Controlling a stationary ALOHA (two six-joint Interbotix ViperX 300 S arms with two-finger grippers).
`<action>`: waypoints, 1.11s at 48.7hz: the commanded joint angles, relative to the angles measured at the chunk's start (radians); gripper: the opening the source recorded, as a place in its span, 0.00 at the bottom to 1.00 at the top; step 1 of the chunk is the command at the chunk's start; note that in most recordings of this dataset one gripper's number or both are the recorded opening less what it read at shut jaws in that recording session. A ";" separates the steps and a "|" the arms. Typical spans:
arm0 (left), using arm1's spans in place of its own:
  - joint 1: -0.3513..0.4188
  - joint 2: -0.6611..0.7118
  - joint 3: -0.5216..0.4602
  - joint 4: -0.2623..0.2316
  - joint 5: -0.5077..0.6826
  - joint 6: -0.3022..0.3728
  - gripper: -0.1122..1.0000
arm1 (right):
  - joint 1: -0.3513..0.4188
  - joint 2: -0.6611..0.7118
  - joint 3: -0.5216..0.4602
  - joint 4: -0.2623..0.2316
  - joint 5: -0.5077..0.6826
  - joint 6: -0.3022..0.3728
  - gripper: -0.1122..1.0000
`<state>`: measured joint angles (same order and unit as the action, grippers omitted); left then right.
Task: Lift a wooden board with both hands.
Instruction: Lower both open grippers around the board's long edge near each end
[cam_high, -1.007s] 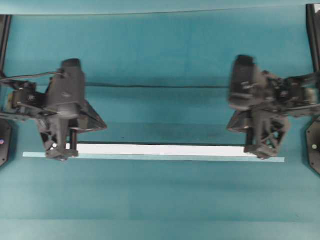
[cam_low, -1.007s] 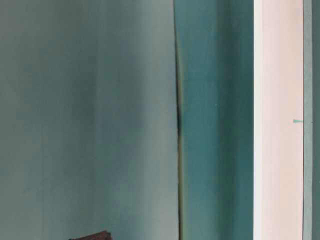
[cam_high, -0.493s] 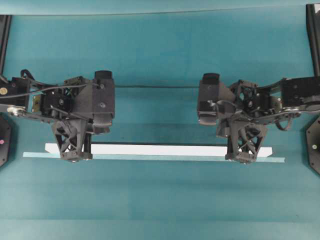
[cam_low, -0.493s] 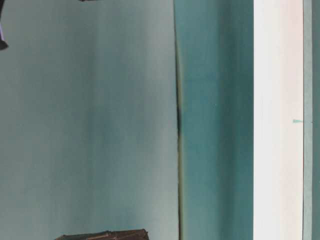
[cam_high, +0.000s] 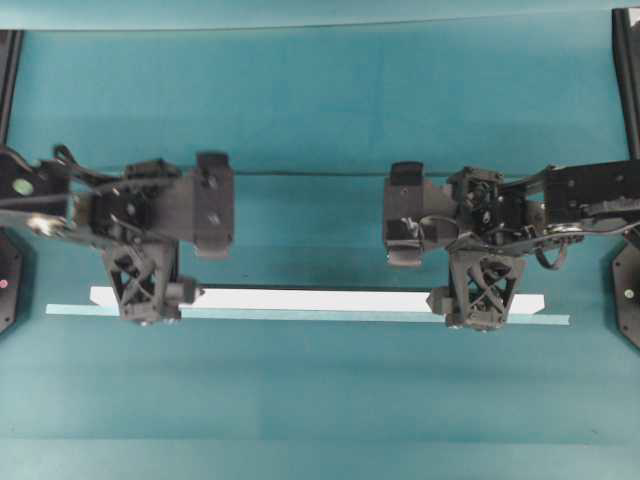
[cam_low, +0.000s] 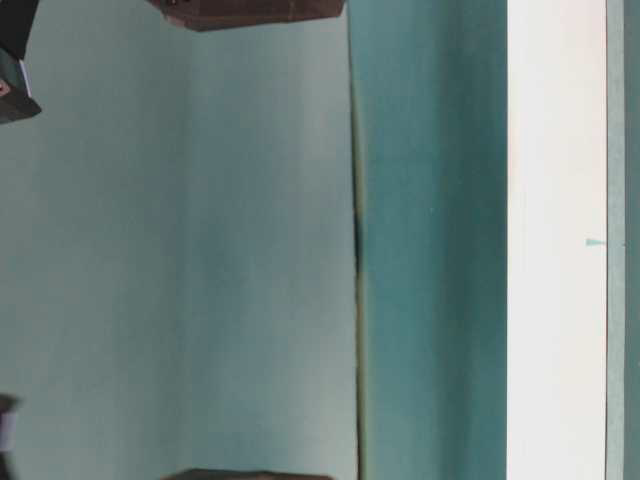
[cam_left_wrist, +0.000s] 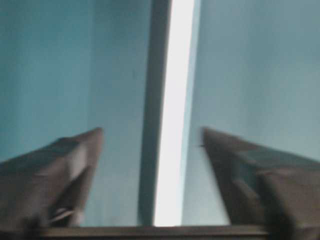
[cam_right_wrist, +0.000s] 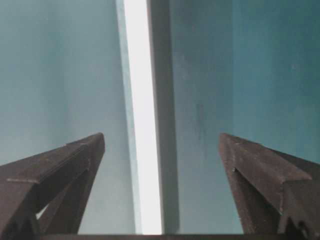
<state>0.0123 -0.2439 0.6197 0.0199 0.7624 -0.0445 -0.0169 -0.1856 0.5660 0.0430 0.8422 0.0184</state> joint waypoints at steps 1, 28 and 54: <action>-0.011 0.017 -0.003 0.002 -0.005 0.002 0.98 | 0.005 0.017 -0.005 -0.003 -0.012 -0.009 0.95; -0.025 0.115 0.041 0.003 -0.152 -0.009 0.99 | 0.011 0.109 0.025 -0.003 -0.123 -0.009 0.95; -0.051 0.138 0.078 0.002 -0.212 -0.012 0.99 | 0.009 0.155 0.074 0.003 -0.179 -0.009 0.95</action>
<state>-0.0430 -0.1058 0.6964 0.0215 0.5706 -0.0568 -0.0092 -0.0445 0.6412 0.0445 0.6688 0.0138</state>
